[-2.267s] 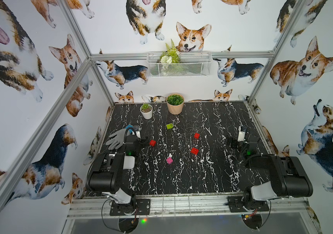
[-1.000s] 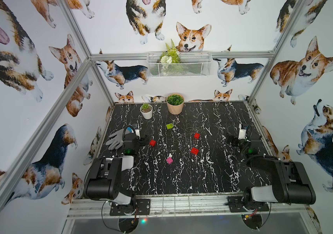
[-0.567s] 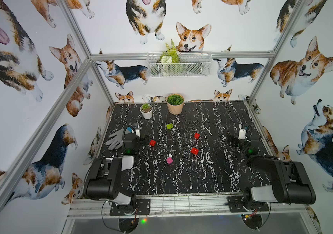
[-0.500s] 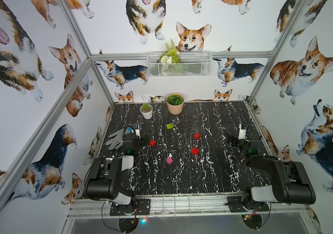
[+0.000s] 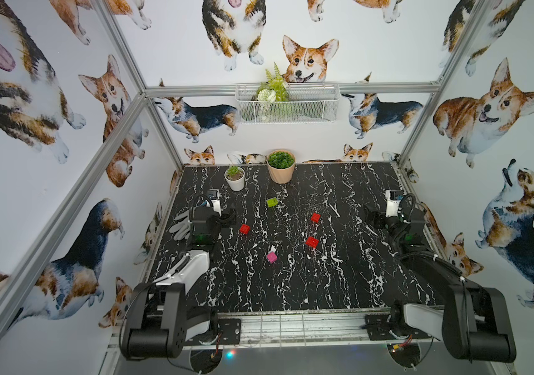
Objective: Assemble the letter s with lego
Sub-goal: Pick up the lego brick from the center of the board.
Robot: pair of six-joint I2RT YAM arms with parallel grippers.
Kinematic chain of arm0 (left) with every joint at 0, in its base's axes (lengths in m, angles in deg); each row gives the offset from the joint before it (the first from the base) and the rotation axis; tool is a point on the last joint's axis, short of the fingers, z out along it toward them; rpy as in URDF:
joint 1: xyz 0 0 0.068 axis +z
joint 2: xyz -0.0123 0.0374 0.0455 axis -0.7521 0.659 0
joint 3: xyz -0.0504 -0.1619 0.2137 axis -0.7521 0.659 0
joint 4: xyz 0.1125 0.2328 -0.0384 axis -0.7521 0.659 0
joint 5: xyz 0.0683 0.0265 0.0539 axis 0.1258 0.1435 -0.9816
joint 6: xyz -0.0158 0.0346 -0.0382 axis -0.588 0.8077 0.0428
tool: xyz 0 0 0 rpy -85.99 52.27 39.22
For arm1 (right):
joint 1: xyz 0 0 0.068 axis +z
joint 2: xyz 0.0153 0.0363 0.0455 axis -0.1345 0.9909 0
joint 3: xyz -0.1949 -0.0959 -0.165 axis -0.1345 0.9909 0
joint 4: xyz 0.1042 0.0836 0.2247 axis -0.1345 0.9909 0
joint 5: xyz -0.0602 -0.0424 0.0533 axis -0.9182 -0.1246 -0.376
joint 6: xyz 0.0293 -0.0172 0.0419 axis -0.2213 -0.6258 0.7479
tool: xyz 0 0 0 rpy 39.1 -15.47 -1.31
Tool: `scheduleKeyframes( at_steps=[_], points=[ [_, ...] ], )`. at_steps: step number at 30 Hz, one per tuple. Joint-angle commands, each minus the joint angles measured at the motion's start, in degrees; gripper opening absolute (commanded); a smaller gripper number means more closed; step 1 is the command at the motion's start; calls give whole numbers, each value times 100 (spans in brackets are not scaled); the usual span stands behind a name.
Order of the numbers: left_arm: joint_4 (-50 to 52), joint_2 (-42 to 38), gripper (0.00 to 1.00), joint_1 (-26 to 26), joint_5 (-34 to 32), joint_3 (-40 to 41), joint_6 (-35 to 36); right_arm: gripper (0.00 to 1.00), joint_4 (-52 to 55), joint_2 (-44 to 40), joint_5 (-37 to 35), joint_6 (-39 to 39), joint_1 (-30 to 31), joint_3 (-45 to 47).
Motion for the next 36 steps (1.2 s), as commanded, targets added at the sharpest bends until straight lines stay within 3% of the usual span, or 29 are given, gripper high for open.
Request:
scheduleKeyframes(
  at_steps=[1, 4, 9, 17, 22, 28, 36],
  points=[
    [1888, -401, 100, -8, 660, -440, -280, 100, 1533, -496, 728, -660, 231, -279],
    [3000, -676, 100, -93, 1629, -889, -510, 100, 2887, -834, 876, -1361, 789, -635],
    [4062, -922, 100, -500, 2846, -1190, -179, 100, 4482, -836, 1080, -1984, 1579, -1133],
    [3878, -863, 100, -570, 4392, -1009, 310, 93, 4421, 534, 639, -1594, 2912, -1743],
    [3778, -722, 100, -581, 4598, -989, 484, 88, 4381, 1645, 208, -1606, 3571, -2141],
    [4017, -692, 100, -605, 4551, -944, 807, 78, 4378, 2469, -568, -1675, 3672, -2538],
    [3976, -659, 100, -599, 4572, -938, 858, 74, 4734, 3107, -467, -1996, 3760, -3065]
  ],
)
